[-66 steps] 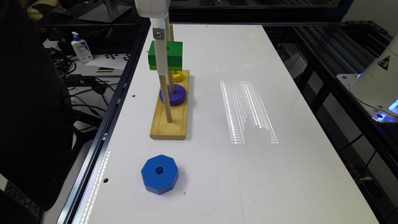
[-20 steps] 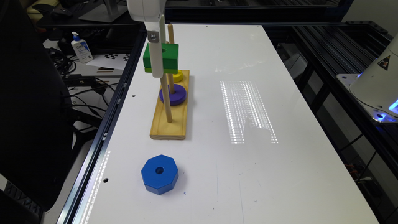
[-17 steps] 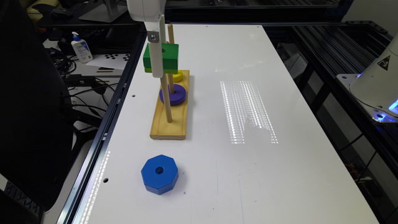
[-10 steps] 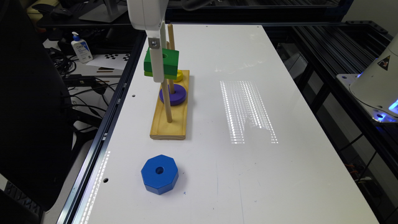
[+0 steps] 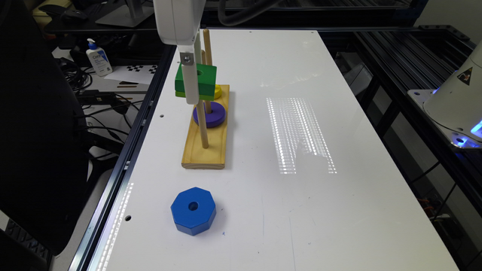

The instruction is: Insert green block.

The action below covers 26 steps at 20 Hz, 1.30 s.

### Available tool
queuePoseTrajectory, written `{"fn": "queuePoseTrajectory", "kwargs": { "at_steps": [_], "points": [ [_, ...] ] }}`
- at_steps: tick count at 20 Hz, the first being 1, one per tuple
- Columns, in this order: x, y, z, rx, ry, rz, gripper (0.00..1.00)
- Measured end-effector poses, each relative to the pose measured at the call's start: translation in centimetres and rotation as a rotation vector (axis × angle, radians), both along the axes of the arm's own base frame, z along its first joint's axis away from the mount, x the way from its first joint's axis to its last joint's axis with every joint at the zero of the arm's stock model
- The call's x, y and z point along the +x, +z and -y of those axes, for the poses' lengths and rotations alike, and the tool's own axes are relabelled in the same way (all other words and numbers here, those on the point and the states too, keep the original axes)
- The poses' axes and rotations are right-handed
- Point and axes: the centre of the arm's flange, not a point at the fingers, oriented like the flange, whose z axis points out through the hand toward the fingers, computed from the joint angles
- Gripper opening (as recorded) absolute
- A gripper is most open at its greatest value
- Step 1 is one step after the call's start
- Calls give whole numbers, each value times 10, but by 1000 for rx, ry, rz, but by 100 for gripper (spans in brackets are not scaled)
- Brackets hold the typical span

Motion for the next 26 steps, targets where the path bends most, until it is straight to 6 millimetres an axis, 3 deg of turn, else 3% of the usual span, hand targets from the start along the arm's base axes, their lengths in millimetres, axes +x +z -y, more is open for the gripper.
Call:
{"fn": "queuePoseTrajectory", "kwargs": {
  "at_steps": [5, 10, 16, 21, 26],
  "points": [
    [0, -1, 0, 0, 0, -1, 0],
    [3, -17, 0, 0, 2, -4, 0],
    [2, -22, 0, -2, 3, -10, 0],
    [5, -52, 0, -2, 6, -18, 0],
    [5, -53, 0, -2, 6, -19, 0]
  ]
}}
